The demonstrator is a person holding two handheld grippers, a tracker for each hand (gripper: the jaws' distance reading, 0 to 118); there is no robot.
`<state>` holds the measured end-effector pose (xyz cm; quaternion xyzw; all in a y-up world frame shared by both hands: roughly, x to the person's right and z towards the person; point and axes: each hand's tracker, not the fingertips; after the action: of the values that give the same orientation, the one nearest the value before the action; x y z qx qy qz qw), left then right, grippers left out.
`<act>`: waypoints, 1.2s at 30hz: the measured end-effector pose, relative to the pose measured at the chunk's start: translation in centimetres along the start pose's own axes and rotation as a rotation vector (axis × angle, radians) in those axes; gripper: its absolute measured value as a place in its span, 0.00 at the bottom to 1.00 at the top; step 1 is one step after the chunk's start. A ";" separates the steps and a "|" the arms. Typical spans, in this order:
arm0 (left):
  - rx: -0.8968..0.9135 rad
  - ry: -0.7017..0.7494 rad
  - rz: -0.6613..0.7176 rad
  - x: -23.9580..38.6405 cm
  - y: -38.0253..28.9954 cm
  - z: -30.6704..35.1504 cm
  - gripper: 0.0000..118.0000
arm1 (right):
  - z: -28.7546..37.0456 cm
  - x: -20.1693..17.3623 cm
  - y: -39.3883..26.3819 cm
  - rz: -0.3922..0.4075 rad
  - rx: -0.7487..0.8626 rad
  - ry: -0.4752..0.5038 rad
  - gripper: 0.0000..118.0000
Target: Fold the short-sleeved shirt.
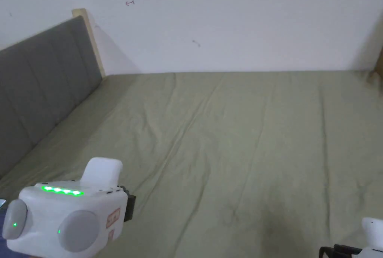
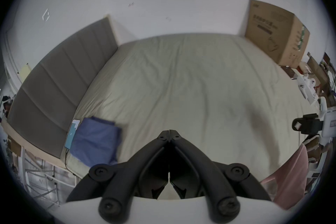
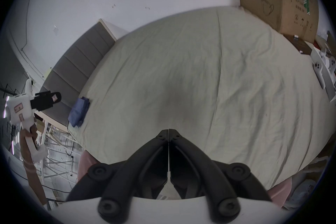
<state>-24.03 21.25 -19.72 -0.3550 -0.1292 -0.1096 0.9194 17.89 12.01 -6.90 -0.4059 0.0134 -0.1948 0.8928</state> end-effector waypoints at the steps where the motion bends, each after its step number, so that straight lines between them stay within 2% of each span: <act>1: 0.025 -0.004 -0.001 1.4 0.0 0.7 0.00 | 0.8 -0.1 0.2 0.003 0.029 0.000 0.00; 6: 0.189 -0.005 0.006 6.9 0.1 3.9 0.00 | 4.3 -0.1 1.8 0.038 0.191 -0.022 0.00; 10: 0.313 -0.044 0.106 9.4 0.0 7.1 0.00 | 8.1 -1.5 2.5 0.105 0.405 -0.146 0.00; 13: 0.418 0.015 0.082 11.1 -0.4 8.6 0.00 | 10.1 -2.1 2.6 0.144 0.521 -0.220 0.00; 19: 0.504 -0.002 0.117 12.8 -0.4 9.7 0.00 | 12.7 -4.5 2.5 0.243 0.649 -0.308 0.00; 27: 0.570 0.038 0.113 13.2 -0.8 10.5 0.00 | 13.1 -6.2 1.9 0.275 0.725 -0.306 0.01; 28: 0.575 0.047 0.101 13.3 -0.8 10.6 0.01 | 13.4 -7.4 1.7 0.278 0.727 -0.309 0.01; 29: 0.581 0.052 0.097 13.3 -0.8 10.7 0.06 | 13.5 -7.8 1.6 0.280 0.729 -0.309 0.02; 30: 0.586 0.067 0.098 13.4 -0.8 10.7 0.16 | 13.6 -8.0 1.5 0.281 0.733 -0.312 0.03; 31: 0.586 0.071 0.092 13.4 -0.8 10.8 0.37 | 13.6 -8.2 1.5 0.284 0.736 -0.321 0.13; 32: 0.587 0.069 0.089 13.4 -0.8 10.8 0.55 | 13.8 -8.3 1.5 0.289 0.739 -0.325 0.29; 33: 0.585 0.068 0.086 13.3 -0.8 10.7 0.72 | 13.9 -8.5 1.5 0.294 0.740 -0.330 0.50; 34: 0.580 0.064 0.085 13.4 -0.8 10.7 0.89 | 14.0 -8.6 1.4 0.296 0.738 -0.333 0.81; 35: 0.580 0.064 0.092 13.4 -0.9 10.7 0.92 | 13.9 -8.7 1.4 0.290 0.739 -0.334 0.95; 36: 0.583 0.070 0.102 13.4 -1.0 10.8 0.92 | 14.1 -8.4 1.4 0.284 0.742 -0.334 1.00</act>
<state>-13.44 26.38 -7.19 -0.0782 -0.1056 -0.0339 0.9908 13.17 25.98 0.38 -0.0776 -0.1465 0.0066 0.9861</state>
